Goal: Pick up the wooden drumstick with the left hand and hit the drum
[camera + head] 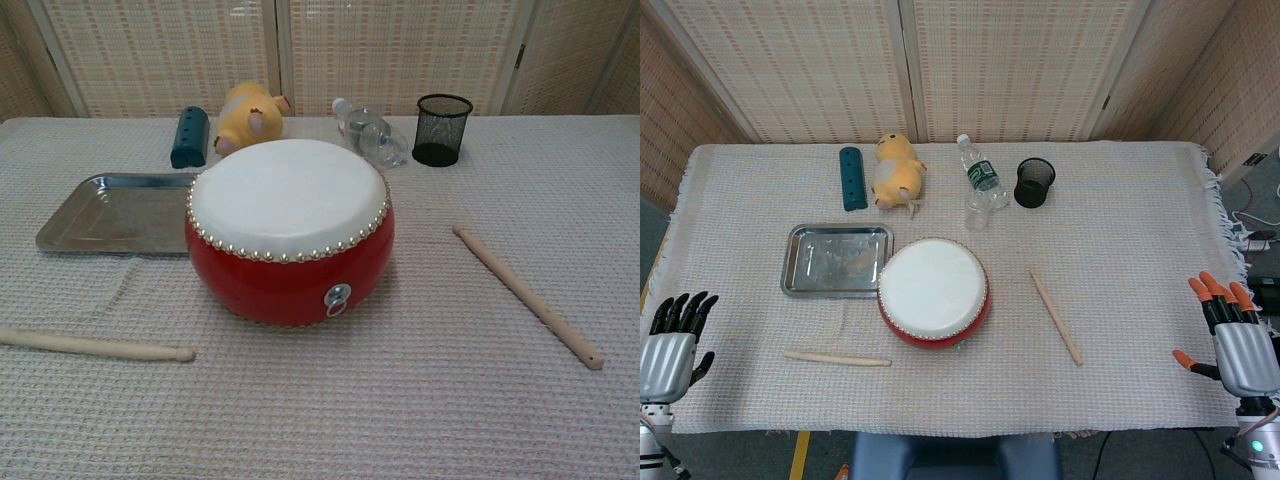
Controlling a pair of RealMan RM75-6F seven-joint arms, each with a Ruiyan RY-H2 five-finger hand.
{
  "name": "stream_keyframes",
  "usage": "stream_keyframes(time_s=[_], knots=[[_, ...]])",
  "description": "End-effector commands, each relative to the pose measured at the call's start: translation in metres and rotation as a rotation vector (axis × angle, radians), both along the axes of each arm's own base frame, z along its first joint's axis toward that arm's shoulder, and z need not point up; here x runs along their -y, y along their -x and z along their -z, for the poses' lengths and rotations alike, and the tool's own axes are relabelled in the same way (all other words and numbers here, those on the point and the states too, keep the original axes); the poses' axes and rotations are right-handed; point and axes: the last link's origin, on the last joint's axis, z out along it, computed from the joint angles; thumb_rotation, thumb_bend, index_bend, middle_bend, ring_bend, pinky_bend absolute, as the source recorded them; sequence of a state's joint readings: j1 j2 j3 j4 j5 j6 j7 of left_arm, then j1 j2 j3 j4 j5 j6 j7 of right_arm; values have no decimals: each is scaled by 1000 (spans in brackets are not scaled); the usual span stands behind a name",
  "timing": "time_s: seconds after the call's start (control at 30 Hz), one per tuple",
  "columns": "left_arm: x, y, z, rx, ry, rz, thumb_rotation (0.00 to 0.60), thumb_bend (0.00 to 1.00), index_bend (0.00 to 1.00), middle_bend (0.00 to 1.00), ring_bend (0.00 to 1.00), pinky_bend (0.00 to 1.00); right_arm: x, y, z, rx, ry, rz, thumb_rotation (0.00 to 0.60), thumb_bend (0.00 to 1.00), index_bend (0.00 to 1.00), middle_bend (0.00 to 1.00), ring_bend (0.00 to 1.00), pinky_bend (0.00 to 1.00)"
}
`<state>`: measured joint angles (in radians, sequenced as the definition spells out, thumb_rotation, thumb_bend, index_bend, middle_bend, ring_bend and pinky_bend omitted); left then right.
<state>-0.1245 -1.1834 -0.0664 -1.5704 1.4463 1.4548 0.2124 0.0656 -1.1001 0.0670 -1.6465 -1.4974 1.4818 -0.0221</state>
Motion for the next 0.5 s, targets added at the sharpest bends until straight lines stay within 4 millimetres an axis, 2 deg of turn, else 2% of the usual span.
stream_keyframes(time_s=[0.03,0.33,0.43,0.5], knots=[[-2,-2,3,4,9,4,600,247,129,76,42,55,1,1,0,3,2,5,600,61,0,0,0,0],[-2,-5,2,-11,-6,17,600,245,161,97,62,76,-1,-1,-3,6,18,-16,600,62,0,0,0,0],[-2,-7,4,-5,-7,31,600,276,195,143,107,112,-3,0,-6,7,32,-20,600,61,0,0,0,0],[-3,-10,6,4,10,44,600,311,236,203,166,171,-5,0,-7,7,38,-24,600,62,0,0,0,0]])
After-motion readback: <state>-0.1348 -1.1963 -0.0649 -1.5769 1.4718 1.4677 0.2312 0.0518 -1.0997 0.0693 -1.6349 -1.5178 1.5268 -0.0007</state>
